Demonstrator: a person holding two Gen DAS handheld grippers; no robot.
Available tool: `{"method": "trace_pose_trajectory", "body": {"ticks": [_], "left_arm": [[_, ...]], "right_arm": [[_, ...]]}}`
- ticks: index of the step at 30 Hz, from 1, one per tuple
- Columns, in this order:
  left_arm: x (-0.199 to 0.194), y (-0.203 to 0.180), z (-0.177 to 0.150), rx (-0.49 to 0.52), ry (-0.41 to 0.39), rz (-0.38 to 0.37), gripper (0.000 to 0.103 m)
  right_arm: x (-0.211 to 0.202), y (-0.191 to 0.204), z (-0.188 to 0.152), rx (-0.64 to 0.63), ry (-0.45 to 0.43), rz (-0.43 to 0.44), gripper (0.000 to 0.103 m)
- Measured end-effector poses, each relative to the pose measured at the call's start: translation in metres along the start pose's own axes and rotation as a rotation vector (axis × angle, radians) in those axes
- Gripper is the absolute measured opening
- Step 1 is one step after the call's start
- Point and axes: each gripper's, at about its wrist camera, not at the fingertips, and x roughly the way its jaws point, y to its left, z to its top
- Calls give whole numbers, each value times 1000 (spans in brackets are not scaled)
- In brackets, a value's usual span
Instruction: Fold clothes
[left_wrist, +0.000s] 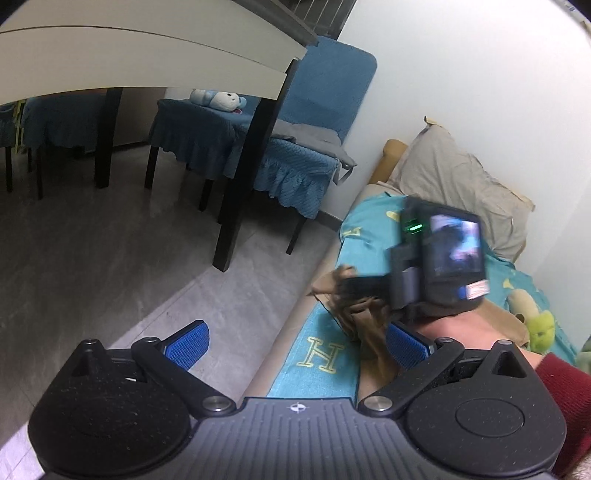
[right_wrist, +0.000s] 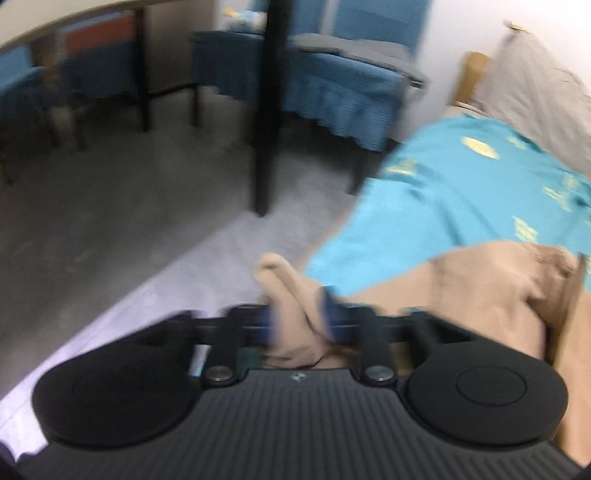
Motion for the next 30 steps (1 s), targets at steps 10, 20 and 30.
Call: {"method": "trace_pose_trajectory", "body": {"ticks": [10, 20, 30], "left_arm": [[-14, -20, -6, 68, -20, -98, 103], [-6, -60, -26, 181, 23, -229, 103], [5, -81, -42, 238, 61, -178, 103]], "right_arm": [[-120, -129, -19, 520, -391, 5, 10], [-128, -250, -139, 920, -306, -91, 10], [-143, -172, -98, 396, -366, 67, 92]]}}
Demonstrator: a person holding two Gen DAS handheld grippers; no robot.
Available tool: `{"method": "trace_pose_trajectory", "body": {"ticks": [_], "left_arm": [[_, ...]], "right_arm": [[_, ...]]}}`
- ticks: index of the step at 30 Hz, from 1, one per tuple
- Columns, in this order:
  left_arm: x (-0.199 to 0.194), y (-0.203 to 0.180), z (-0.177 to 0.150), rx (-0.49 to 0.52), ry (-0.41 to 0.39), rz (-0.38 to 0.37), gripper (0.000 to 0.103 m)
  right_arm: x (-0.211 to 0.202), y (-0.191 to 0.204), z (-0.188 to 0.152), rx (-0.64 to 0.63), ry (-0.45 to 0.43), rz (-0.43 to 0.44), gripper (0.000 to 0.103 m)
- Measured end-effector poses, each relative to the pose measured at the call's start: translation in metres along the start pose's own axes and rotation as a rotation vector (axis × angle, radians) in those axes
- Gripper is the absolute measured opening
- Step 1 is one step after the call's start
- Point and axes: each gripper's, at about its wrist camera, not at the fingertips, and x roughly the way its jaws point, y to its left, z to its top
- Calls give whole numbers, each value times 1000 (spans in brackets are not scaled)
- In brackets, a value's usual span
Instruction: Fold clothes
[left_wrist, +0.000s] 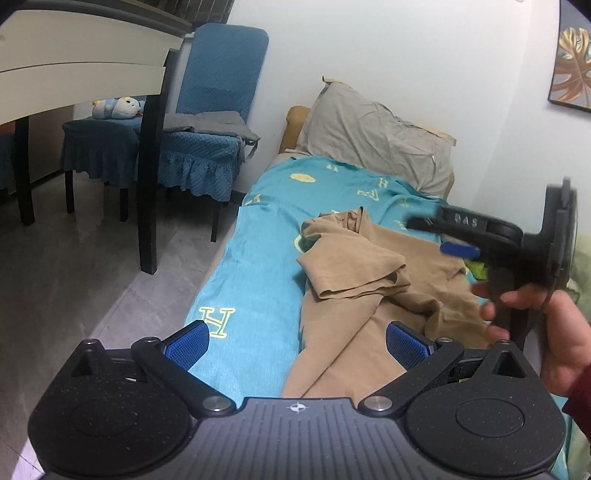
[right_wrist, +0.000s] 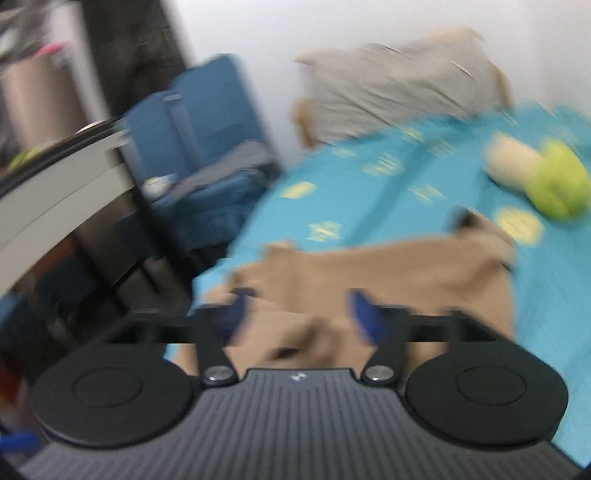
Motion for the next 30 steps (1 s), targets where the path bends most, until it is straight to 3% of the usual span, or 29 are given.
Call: {"method": "trace_pose_trajectory", "body": {"ticks": [3, 9, 13, 14, 16, 18, 24, 27, 30], "left_arm": [[1, 5, 0, -24, -2, 13, 103], [0, 23, 4, -72, 4, 102, 103], [0, 32, 5, -100, 7, 97, 103], [-1, 33, 5, -103, 11, 93, 103], [-2, 34, 5, -106, 13, 86, 103], [-3, 35, 5, -109, 11, 81, 103], [-3, 28, 3, -80, 23, 39, 103], [0, 21, 0, -42, 37, 12, 103], [2, 10, -4, 2, 35, -14, 103]], "right_arm": [[16, 32, 1, -157, 45, 85, 90], [54, 57, -13, -285, 201, 185, 86], [70, 76, -33, -450, 316, 138, 71], [71, 80, -39, -489, 325, 108, 66], [73, 85, -44, -528, 325, 46, 24], [68, 79, -37, -448, 277, 32, 8], [34, 32, 15, -59, 17, -29, 7], [31, -1, 32, 56, -44, -105, 6], [34, -41, 37, 188, -50, -184, 6]]}}
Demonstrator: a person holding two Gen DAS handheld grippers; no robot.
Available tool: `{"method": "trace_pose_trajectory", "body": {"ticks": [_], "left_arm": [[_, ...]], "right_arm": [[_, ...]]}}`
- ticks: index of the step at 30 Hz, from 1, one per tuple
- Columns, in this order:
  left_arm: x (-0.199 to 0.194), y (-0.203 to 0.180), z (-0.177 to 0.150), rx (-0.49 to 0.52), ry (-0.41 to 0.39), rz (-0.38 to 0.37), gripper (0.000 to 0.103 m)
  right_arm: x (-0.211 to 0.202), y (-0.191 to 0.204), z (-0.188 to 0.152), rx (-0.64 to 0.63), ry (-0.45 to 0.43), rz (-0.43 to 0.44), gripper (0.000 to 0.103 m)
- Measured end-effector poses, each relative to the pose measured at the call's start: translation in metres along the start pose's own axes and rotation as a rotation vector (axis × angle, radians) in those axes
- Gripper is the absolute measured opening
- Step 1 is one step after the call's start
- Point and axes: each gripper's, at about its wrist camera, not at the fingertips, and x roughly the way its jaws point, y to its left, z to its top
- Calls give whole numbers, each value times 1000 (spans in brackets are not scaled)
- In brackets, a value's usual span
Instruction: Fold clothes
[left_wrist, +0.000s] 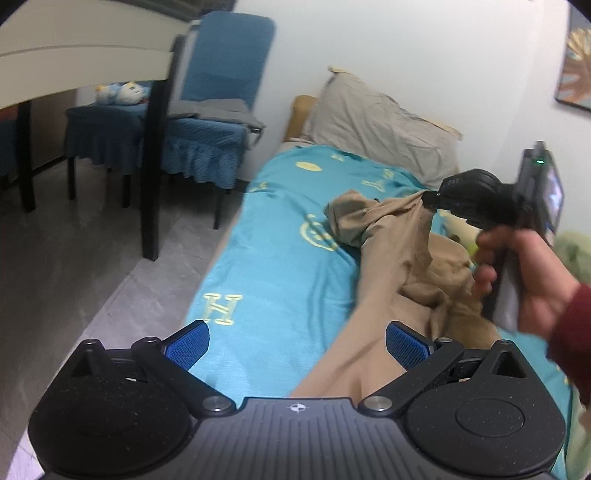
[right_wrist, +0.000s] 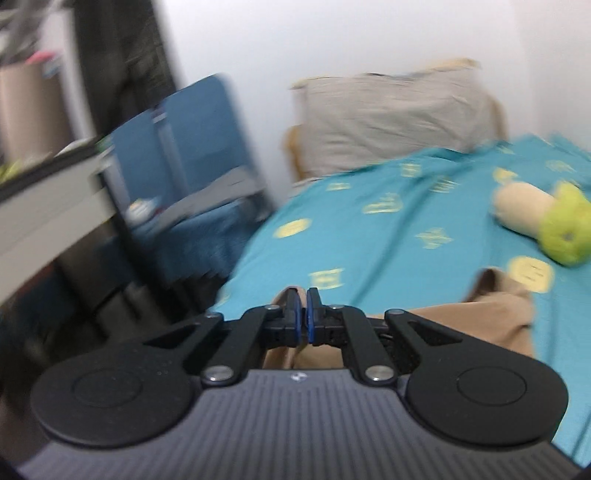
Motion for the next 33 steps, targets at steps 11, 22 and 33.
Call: {"method": "trace_pose_trajectory", "body": {"ticks": [11, 22, 33], "left_arm": [[25, -33, -16, 139, 53, -11, 103], [24, -38, -17, 159, 67, 20, 103], [-8, -20, -11, 41, 160, 28, 103]], "right_arm": [[48, -63, -27, 36, 113, -139, 8], [-77, -28, 9, 20, 85, -1, 103], [-288, -9, -57, 37, 106, 11, 103]]}}
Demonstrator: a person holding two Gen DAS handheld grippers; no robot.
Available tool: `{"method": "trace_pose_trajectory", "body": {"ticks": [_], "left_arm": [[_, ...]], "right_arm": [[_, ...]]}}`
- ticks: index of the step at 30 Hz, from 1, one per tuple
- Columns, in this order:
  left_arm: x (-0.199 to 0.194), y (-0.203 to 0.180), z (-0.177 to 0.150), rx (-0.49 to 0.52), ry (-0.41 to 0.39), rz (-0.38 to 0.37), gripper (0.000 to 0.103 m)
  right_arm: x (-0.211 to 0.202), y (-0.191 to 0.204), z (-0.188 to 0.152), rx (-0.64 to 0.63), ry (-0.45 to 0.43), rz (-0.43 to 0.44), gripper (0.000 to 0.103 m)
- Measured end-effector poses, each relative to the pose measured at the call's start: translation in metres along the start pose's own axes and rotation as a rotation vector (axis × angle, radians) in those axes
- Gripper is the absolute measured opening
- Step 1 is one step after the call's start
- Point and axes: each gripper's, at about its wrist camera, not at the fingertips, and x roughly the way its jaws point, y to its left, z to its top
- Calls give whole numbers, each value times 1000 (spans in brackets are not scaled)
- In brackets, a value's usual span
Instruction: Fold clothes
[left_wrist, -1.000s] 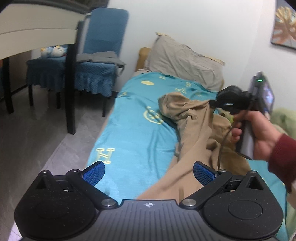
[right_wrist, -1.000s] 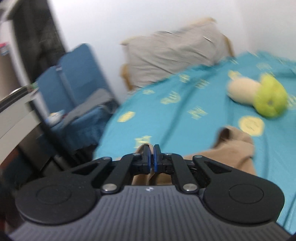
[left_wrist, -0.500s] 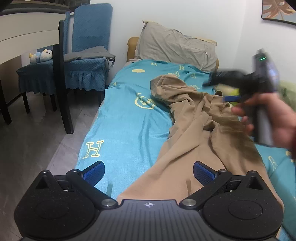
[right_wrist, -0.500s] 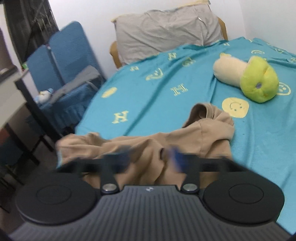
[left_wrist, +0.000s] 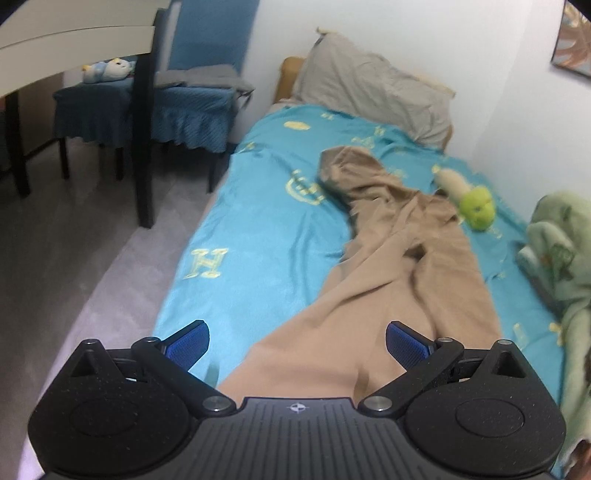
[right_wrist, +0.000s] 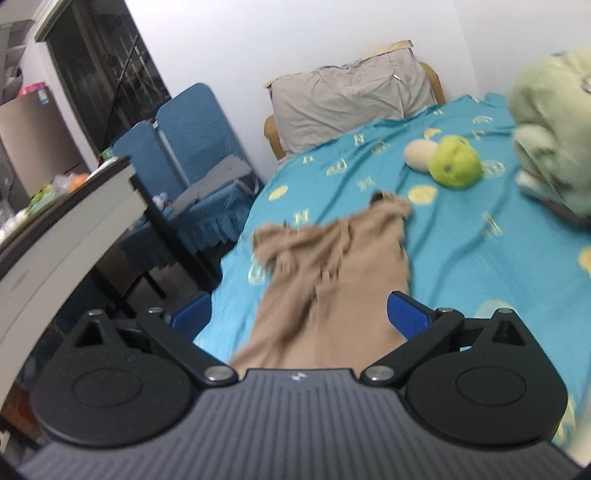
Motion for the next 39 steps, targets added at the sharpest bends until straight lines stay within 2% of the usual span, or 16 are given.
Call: {"method": "trace_pose_trajectory", "body": {"ticks": [4, 8, 10, 13, 16, 19, 21, 23, 25, 27, 31, 35, 39], "left_arm": [[-3, 8, 10, 54, 114, 27, 103], [1, 37, 27, 74, 211, -21, 103], [7, 55, 32, 133, 283, -98, 103], [16, 89, 29, 125, 371, -177, 99], [25, 120, 21, 28, 449, -270, 90], [25, 127, 12, 19, 478, -355, 81], [23, 119, 6, 67, 503, -388, 75], [19, 108, 0, 134, 544, -385, 55], [15, 94, -2, 223, 570, -340, 22], [6, 78, 0, 307, 572, -312, 6], [-31, 34, 9, 476, 505, -267, 1], [-83, -33, 10, 645, 394, -236, 1], [-108, -100, -16, 748, 342, -280, 1]], "right_arm": [[-14, -4, -19, -47, 26, -82, 103], [-2, -13, -20, -26, 50, -101, 103], [8, -20, -20, 1, 73, -99, 103], [20, -29, -21, 57, 115, -88, 103], [25, -35, -20, 115, 125, -70, 103], [26, -38, -19, 150, 121, -69, 103], [28, -40, -18, 166, 126, -70, 103], [30, -43, -19, 184, 134, -67, 103], [31, -44, -19, 198, 140, -63, 103], [31, -46, -21, 200, 143, -68, 103], [29, -53, -24, 230, 147, -94, 103], [26, -66, -27, 288, 141, -106, 103], [31, -73, -28, 304, 145, -126, 103]]}}
